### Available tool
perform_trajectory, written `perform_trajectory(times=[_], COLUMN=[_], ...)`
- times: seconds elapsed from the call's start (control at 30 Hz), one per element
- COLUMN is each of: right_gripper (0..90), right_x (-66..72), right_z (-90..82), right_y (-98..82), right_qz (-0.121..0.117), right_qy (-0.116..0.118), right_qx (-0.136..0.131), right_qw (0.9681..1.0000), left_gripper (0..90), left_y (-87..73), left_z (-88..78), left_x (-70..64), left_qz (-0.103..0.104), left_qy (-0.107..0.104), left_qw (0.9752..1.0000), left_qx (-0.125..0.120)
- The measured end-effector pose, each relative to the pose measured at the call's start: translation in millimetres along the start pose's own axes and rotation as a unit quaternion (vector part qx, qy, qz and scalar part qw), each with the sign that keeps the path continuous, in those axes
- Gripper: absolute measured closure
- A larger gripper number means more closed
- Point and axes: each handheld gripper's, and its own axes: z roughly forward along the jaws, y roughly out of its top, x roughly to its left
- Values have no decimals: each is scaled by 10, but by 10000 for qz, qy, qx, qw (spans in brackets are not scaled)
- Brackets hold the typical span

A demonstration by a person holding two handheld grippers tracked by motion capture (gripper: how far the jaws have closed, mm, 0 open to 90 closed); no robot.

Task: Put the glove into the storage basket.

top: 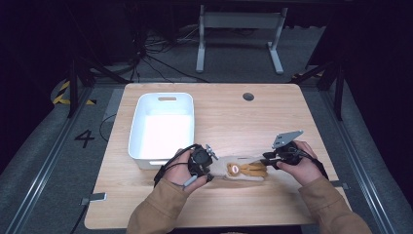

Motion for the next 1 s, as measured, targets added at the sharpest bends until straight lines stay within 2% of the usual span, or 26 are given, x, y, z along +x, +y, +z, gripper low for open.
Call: perform_trajectory(times=[0.07, 0.13, 0.4, 0.73, 1.0], right_gripper=[662, 651, 552, 512, 492], right_x=[-4, -2, -2, -3, 14], right_z=[-33, -47, -165, -275, -267], right_y=[-11, -16, -147, -309, -353], right_qz=[62, 103, 520, 838, 905], right_qy=[-17, -27, -112, -174, -150], right_qx=[-60, -70, -307, -422, -436], right_qw=[10000, 9999, 9981, 9954, 9948], left_gripper=[670, 666, 559, 412, 322], left_y=[30, 53, 239, 484, 563], left_z=[-30, -36, 40, 268, 403], left_x=[-11, -21, -31, -71, -55], left_qz=[-18, -14, 76, 427, 471], left_qy=[-41, -56, -65, -69, 6], left_qw=[9998, 9997, 9986, 9972, 9972], left_qx=[-191, -240, -510, -605, -575])
